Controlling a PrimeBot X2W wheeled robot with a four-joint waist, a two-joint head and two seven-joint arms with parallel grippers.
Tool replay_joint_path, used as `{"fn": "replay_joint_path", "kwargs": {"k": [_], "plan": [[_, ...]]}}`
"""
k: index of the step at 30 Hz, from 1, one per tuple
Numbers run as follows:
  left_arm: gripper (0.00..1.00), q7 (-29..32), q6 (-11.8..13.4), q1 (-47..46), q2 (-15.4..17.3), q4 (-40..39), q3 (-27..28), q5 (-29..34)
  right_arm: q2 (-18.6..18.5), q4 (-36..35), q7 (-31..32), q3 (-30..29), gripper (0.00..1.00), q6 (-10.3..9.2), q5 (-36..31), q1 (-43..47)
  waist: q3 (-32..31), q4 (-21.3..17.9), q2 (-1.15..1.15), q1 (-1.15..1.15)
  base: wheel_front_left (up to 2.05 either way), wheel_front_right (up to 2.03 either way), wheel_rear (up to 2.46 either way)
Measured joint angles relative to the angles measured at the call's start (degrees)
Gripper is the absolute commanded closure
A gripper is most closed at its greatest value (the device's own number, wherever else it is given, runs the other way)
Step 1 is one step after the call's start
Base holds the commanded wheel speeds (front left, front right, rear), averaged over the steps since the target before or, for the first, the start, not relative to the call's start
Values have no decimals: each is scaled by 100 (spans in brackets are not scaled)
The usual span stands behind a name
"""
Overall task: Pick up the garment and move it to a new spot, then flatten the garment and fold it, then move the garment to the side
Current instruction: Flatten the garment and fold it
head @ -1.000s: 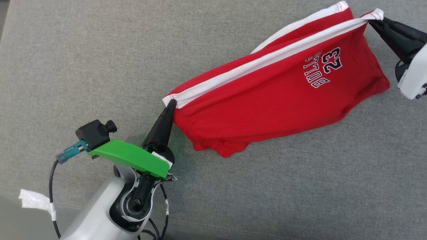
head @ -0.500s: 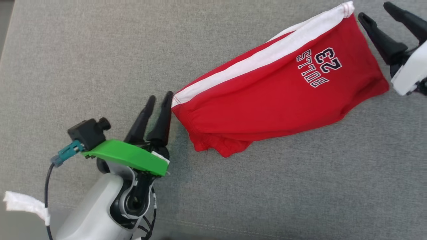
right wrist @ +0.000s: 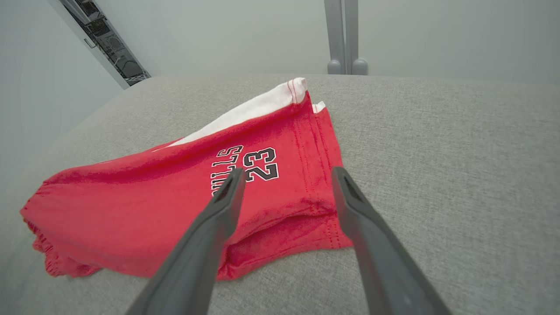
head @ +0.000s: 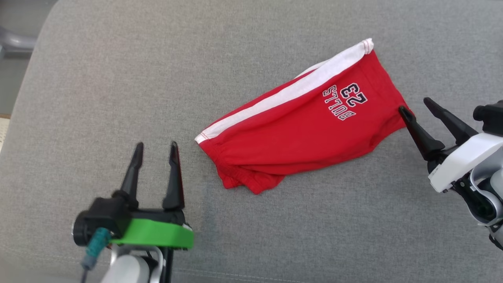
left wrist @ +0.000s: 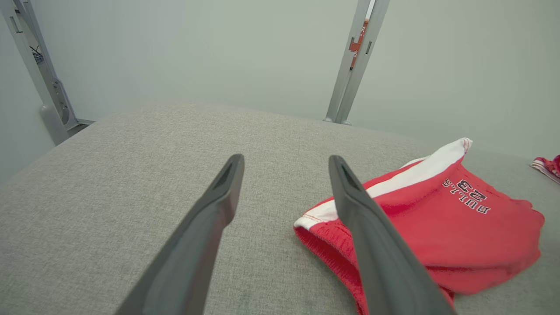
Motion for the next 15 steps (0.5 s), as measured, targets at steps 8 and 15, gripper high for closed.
{"fn": "replay_joint_path", "kwargs": {"k": [8,15], "plan": [[0,0,13,355,-476,31,-58,1325,25,722,638,-90,0,0,183,-161,-266,205,0,0,0,0,0],[0,0,-191,396,-779,177,-144,1697,160,1677,1347,-40,0,-1,-287,-911,-175,589,0,0,0,0,0]]}}
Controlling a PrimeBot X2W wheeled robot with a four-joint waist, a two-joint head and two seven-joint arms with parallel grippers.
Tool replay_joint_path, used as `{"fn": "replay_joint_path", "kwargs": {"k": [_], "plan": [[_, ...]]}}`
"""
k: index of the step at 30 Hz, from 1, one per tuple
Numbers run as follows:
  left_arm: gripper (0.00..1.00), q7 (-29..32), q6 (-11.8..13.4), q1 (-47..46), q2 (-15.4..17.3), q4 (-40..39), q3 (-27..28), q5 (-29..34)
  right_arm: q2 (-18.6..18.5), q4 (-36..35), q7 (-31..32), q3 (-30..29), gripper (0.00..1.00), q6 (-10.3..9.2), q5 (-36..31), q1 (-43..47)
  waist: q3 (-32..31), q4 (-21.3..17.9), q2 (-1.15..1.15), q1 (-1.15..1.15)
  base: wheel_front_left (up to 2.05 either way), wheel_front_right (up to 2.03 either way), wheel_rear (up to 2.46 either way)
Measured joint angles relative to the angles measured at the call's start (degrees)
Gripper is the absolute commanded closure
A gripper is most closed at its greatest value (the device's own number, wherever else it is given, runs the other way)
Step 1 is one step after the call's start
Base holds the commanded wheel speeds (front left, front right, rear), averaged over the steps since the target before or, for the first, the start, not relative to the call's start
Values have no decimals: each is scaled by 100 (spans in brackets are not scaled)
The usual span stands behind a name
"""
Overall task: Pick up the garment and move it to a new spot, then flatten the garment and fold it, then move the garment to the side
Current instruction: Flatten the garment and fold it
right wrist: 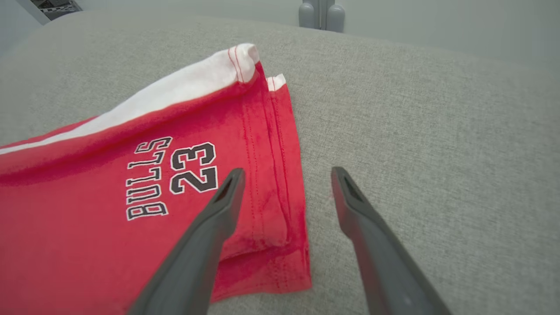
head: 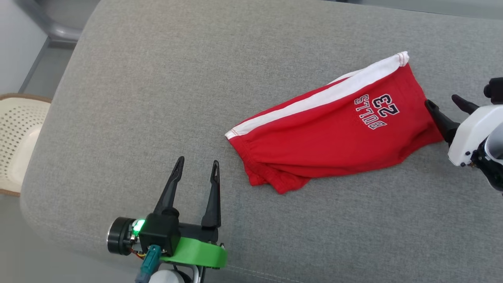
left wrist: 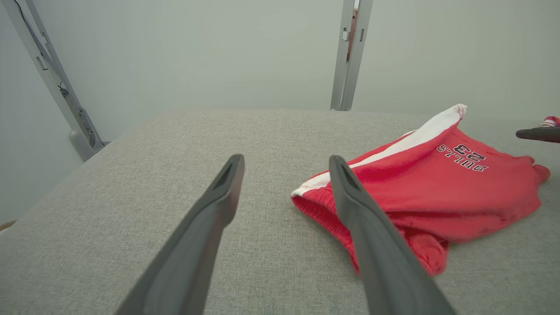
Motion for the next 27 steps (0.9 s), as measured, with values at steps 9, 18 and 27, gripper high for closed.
{"fn": "replay_joint_path", "kwargs": {"k": [9,18,27], "plan": [[0,0,-145,-62,-133,92,-51,68,114,911,450,280,0,1,-187,-639,344,386,0,0,0,0,0],[0,0,-148,-172,-144,78,-69,57,49,740,559,654,100,2,189,-910,596,404,0,0,0,0,0],[0,0,-210,-211,-149,83,47,193,-132,638,82,735,100,8,586,-910,552,-79,0,0,0,0,0]]}}
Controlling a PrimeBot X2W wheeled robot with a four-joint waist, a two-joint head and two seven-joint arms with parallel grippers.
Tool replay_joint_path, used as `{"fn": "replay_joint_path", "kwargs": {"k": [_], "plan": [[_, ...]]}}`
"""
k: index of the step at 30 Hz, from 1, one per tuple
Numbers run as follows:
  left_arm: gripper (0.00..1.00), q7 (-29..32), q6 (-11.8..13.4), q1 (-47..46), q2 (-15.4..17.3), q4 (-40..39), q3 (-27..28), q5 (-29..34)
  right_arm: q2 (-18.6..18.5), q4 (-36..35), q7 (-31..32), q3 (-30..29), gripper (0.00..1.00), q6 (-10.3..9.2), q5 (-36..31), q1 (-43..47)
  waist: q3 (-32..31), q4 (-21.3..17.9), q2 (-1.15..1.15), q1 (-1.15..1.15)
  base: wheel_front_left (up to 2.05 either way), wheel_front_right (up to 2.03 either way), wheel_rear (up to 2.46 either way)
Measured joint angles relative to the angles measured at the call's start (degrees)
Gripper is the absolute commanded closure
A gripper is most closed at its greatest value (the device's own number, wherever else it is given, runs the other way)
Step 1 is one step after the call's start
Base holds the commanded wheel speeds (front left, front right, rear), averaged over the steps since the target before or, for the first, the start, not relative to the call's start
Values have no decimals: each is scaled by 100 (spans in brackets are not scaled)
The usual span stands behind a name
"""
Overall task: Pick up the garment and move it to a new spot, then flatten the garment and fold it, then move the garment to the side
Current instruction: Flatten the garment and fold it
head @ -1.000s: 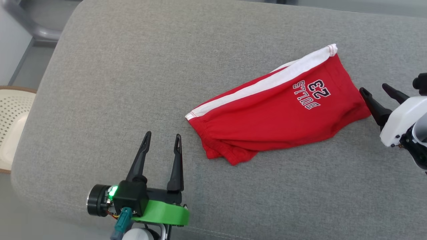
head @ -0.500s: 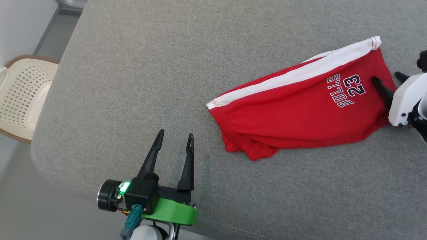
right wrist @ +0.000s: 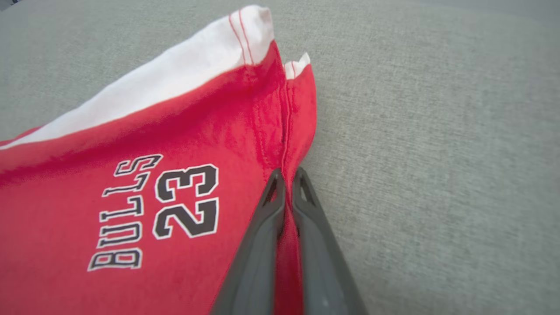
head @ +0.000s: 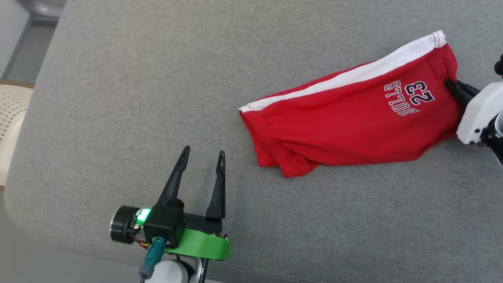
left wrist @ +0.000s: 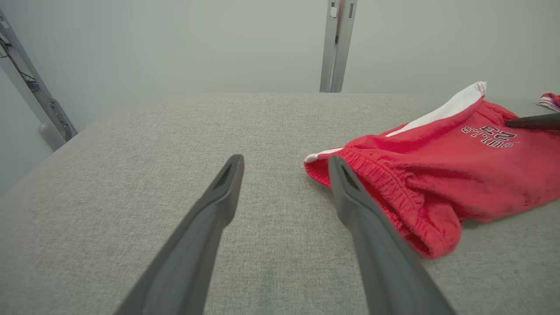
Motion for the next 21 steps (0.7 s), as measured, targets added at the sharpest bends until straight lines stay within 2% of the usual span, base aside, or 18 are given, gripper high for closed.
{"fn": "replay_joint_path", "kwargs": {"k": [13,21], "plan": [[0,0,-200,18,12,-11,275,325,-392,-174,-761,-392,100,-1,346,946,-93,-1038,0,0,0,0,0],[0,0,-278,24,20,14,300,381,-346,-365,-826,-623,100,-2,81,1019,-174,-1557,0,0,0,0,0]]}}
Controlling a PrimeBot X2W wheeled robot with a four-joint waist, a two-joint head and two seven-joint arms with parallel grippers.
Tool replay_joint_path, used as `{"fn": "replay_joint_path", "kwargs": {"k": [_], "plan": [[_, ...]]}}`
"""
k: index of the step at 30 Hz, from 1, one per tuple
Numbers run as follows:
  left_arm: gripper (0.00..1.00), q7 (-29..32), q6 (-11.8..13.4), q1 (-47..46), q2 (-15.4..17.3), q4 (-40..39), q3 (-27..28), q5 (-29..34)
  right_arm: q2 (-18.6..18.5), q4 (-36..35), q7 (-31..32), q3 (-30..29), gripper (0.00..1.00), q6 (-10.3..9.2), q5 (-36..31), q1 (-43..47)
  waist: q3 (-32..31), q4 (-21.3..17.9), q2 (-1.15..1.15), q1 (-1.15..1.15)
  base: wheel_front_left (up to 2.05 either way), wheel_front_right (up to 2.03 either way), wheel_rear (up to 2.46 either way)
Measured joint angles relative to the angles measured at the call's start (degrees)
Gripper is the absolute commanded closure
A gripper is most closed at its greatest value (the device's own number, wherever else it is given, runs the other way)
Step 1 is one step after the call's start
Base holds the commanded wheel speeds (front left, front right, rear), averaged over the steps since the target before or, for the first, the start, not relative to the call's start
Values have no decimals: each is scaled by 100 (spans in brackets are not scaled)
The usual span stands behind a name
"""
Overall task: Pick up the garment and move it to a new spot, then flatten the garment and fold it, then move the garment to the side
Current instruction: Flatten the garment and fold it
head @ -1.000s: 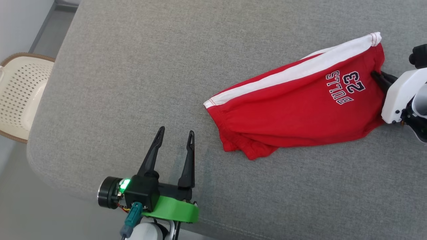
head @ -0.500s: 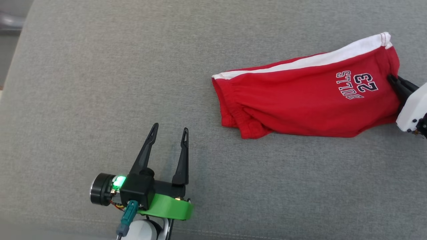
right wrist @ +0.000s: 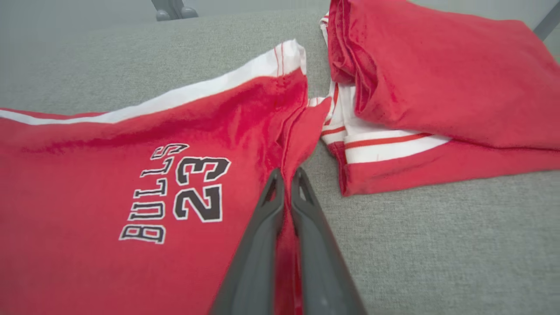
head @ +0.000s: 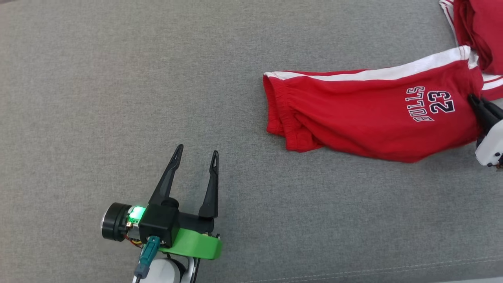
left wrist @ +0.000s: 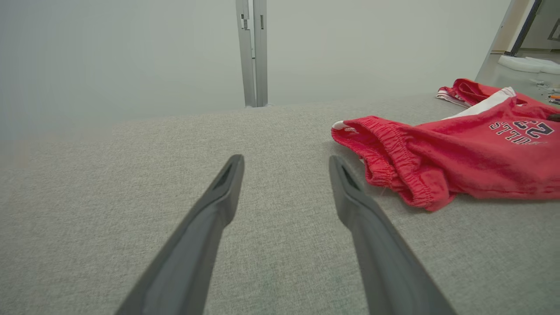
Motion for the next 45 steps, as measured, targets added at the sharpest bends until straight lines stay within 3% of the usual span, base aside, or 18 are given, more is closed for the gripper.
{"fn": "replay_joint_path", "kwargs": {"k": [7,14,26,36,37,38,39,45], "plan": [[0,0,-27,56,-7,105,-23,9,219,-509,435,-368,100,0,-390,-186,-174,-90,0,0,0,0,0],[0,0,-10,79,-19,192,-136,-67,605,-1452,1205,-839,100,-3,-929,-186,-322,93,0,0,0,0,0],[0,0,135,99,-26,298,-416,-399,1722,-3078,2503,-1406,100,-4,-1897,390,-468,693,0,0,0,0,0],[0,0,212,74,-25,323,-619,-560,2725,-3030,2759,-1314,100,-4,-2461,630,-473,1067,0,0,0,0,0],[0,0,215,70,-26,325,-632,-566,2787,-2982,2774,-1290,91,-5,-2495,651,-451,1082,0,0,0,0,0],[0,0,220,62,-26,326,-635,-567,2831,-2953,2777,-1273,74,-5,-2503,663,-435,1090,0,0,0,0,0],[0,0,233,52,-26,326,-633,-567,2883,-2936,2795,-1262,0,-5,-2503,672,-414,1096,0,0,0,0,0],[0,0,238,47,-26,346,-569,-567,2997,-3247,2419,-1441,0,-5,-2301,740,-366,1009,0,0,0,0,0]]}}
